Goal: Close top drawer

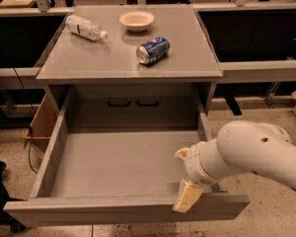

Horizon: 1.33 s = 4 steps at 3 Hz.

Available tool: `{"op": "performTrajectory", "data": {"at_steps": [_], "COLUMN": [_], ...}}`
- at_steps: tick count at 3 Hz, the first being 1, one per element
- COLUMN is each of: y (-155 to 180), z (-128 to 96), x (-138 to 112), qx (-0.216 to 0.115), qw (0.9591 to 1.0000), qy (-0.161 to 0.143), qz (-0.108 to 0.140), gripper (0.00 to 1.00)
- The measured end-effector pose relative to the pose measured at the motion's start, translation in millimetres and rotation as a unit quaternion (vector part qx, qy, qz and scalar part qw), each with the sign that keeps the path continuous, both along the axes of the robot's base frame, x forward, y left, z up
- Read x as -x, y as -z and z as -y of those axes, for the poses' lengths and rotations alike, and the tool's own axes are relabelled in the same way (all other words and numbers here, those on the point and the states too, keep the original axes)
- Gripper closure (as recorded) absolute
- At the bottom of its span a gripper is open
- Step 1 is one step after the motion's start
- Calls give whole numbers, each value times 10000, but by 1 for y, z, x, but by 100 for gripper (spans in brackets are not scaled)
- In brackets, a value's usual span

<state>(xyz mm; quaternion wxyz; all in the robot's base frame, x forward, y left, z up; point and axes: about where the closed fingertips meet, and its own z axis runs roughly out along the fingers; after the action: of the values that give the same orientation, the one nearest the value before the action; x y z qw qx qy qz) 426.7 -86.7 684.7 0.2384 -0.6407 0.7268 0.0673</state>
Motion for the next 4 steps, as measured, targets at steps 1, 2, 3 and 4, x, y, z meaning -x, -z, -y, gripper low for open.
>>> {"op": "performTrajectory", "data": {"at_steps": [1,2,3,4], "y": [-5,-6,-15,-14], "z": [1,1,-4,-5], "x": [3,5,-19,-20], "qx": [0,-1,-48,-48], "qw": [10000,10000,9997,9997], "qy": [0,0,-8,-8], "qz": [0,3,257,259], "gripper": [61,84,100,84]}}
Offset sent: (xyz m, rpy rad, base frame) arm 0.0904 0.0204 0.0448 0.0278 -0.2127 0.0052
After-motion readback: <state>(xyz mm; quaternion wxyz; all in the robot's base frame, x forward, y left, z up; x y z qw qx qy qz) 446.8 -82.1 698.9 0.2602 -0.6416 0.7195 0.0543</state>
